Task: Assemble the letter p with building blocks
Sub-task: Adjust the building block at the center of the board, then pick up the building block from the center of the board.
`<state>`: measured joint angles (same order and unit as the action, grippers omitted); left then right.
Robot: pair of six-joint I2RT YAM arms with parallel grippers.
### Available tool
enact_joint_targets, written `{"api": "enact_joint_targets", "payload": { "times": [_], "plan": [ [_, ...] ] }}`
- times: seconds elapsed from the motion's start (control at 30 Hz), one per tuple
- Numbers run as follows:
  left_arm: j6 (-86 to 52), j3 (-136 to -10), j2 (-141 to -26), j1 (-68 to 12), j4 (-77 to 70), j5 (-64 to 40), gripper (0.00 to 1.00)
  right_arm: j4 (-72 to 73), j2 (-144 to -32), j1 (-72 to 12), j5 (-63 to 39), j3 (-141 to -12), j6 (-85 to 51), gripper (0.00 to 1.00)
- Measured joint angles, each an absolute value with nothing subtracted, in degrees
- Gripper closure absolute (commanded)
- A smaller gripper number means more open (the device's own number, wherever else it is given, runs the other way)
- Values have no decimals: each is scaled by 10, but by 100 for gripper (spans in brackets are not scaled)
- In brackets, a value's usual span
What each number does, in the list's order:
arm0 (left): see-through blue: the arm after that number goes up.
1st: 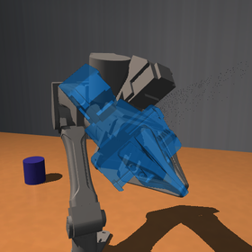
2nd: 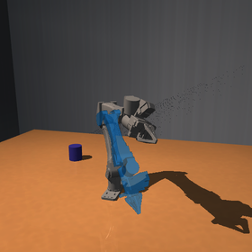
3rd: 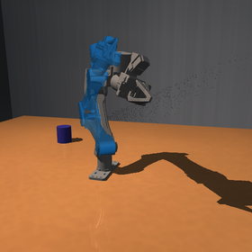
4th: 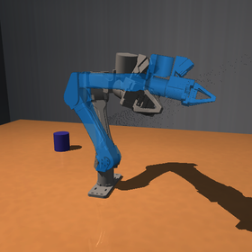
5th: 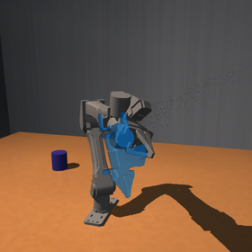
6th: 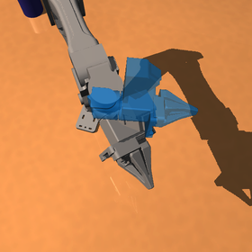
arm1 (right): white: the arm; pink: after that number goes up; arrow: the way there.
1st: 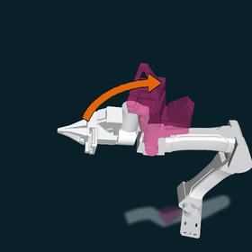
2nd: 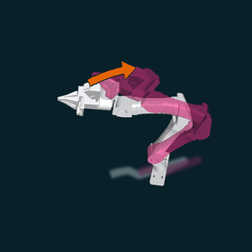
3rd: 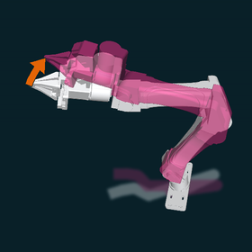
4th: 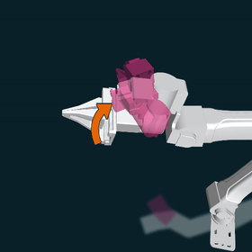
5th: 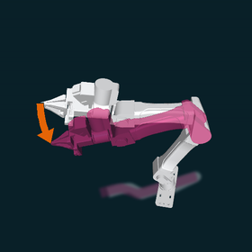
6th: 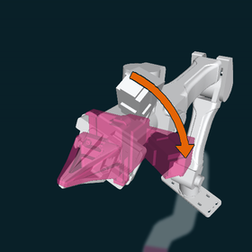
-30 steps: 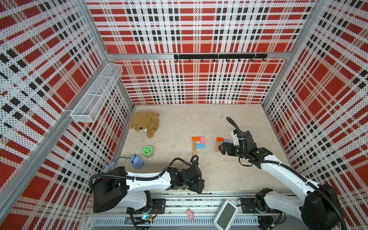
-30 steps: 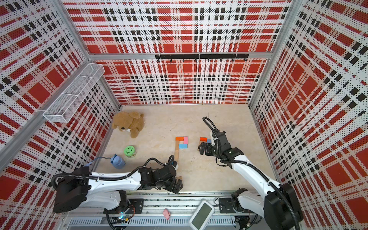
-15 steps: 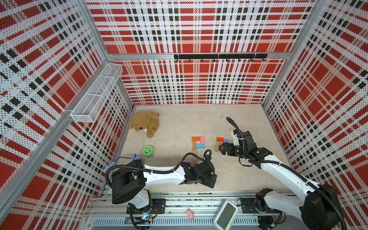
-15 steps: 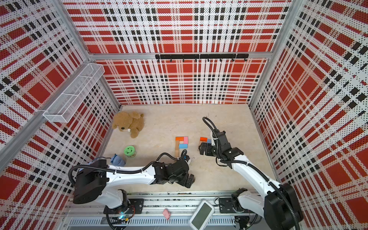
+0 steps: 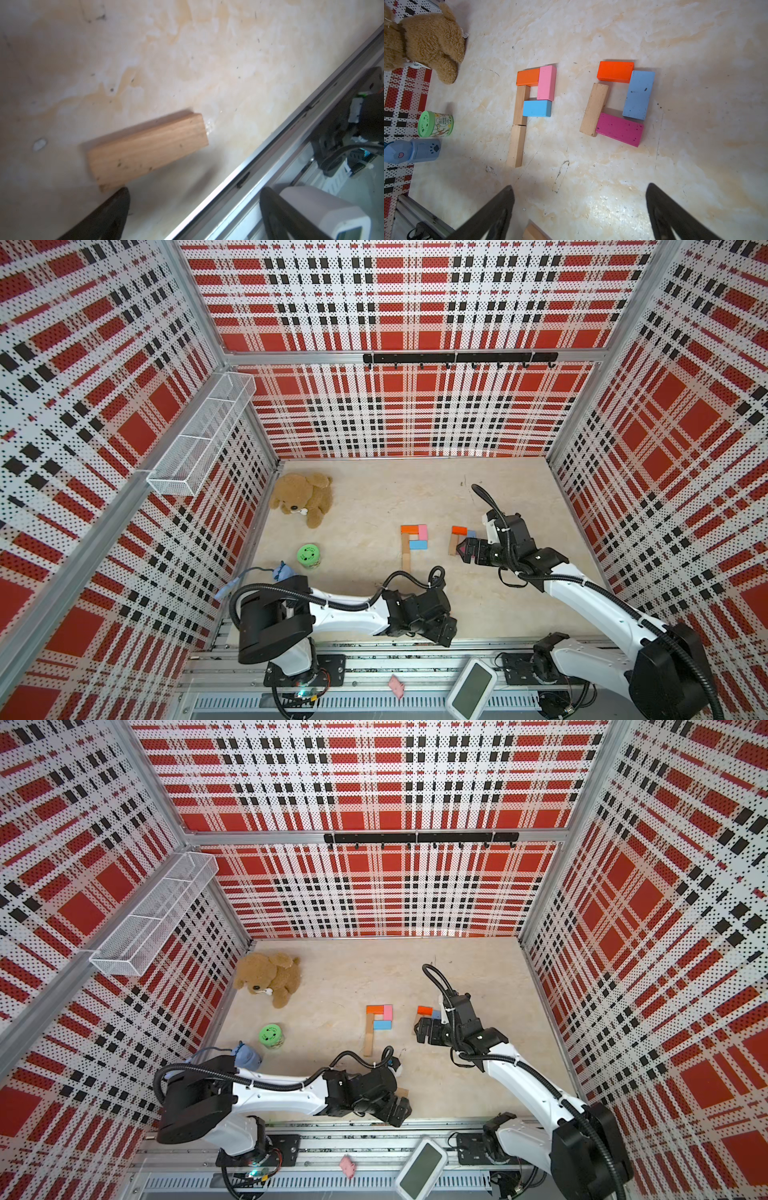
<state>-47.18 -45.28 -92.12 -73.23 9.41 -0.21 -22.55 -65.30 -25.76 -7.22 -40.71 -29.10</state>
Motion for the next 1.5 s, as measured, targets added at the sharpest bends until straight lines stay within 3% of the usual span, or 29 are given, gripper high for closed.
{"api": "enact_joint_targets", "payload": {
  "times": [0.33,0.57,0.67,0.8,1.0,1.37,1.5],
  "plan": [
    [-472,-565,-1025,-689,79,-2,1,-226,-653,-258,-72,-407,-290,0],
    [-427,-630,-1044,-712,215,89,0,-232,-647,-259,-69,-407,-291,0],
    [-414,-645,-1047,-725,259,124,8,-243,-631,-260,-60,-407,-291,0],
    [-403,-655,-1063,-731,287,139,28,-276,-601,-260,-48,-419,-292,0],
    [-403,-656,-1076,-731,292,141,40,-329,-561,-260,-33,-435,-298,0],
    [-412,-656,-1075,-730,294,142,82,-349,-486,-260,-35,-396,-296,0],
    [-406,-656,-1075,-715,291,133,83,-346,-480,-260,-23,-390,-295,0]
  ]
}}
